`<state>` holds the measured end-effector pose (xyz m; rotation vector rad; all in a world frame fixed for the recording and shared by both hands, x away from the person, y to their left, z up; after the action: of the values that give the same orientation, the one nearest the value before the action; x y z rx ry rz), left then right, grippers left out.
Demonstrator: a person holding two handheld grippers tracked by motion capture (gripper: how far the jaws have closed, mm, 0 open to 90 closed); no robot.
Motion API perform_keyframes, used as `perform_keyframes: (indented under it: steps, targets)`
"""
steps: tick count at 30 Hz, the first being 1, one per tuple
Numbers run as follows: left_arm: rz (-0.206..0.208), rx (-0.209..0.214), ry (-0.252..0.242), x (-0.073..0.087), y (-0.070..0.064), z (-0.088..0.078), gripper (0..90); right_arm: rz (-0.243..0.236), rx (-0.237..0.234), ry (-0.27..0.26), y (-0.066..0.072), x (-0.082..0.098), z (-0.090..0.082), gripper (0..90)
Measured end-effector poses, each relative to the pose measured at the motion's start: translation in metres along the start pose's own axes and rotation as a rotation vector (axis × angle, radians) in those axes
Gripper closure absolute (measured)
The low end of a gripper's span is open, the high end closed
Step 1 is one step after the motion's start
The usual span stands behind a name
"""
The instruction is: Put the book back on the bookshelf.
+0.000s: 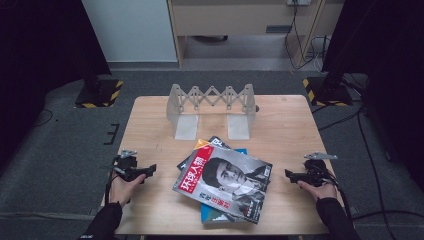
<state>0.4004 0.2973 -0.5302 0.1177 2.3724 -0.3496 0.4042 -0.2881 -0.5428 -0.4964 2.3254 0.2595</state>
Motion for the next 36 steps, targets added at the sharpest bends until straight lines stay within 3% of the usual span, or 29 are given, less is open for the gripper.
perform_keyframes:
  steps: [4,5,7,12,19,23,25,28,36]
  targets:
    - [-0.013,0.022,-0.05,-0.007,-0.005,-0.01,15.6,0.011,-0.012,-0.028,0.004,-0.006,-0.008,7.3]
    - [-0.011,0.036,-0.079,-0.01,-0.009,-0.017,16.3,0.01,-0.009,-0.064,0.005,-0.011,-0.014,7.2]
    - [-0.012,0.042,-0.093,-0.011,-0.012,-0.02,17.3,0.029,-0.015,-0.086,0.007,-0.016,-0.019,7.3]
    - [-0.055,0.11,-0.14,-0.016,-0.024,-0.036,19.8,-0.001,-0.008,-0.097,0.012,-0.031,-0.031,7.2]
    - [-0.074,0.145,-0.165,-0.021,-0.036,-0.05,22.5,0.04,-0.039,-0.165,0.014,-0.051,-0.048,7.4]
    - [-0.043,0.152,-0.193,-0.025,-0.045,-0.06,22.9,0.046,-0.048,-0.182,0.016,-0.056,-0.053,7.6]
    - [-0.064,0.173,-0.199,-0.028,-0.05,-0.063,23.1,0.051,-0.058,-0.191,0.02,-0.062,-0.058,7.7]
    - [-0.043,0.182,-0.212,-0.031,-0.056,-0.068,23.0,0.043,-0.067,-0.2,0.022,-0.066,-0.06,7.8]
    - [-0.025,0.229,-0.181,-0.026,-0.073,-0.071,25.2,0.03,-0.089,-0.219,0.041,-0.079,-0.065,7.9]
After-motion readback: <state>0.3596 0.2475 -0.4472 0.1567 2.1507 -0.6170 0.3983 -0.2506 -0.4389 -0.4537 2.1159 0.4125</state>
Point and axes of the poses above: each handheld gripper's, and its own axes: z roughly forward along the jaws, x roughly out of its underside, y roughly to its left, the point moved 3 cm from there along z, roughly forward along the jaws, and after that the axes turned 5 degrees about -z, right-handed, at the moved point
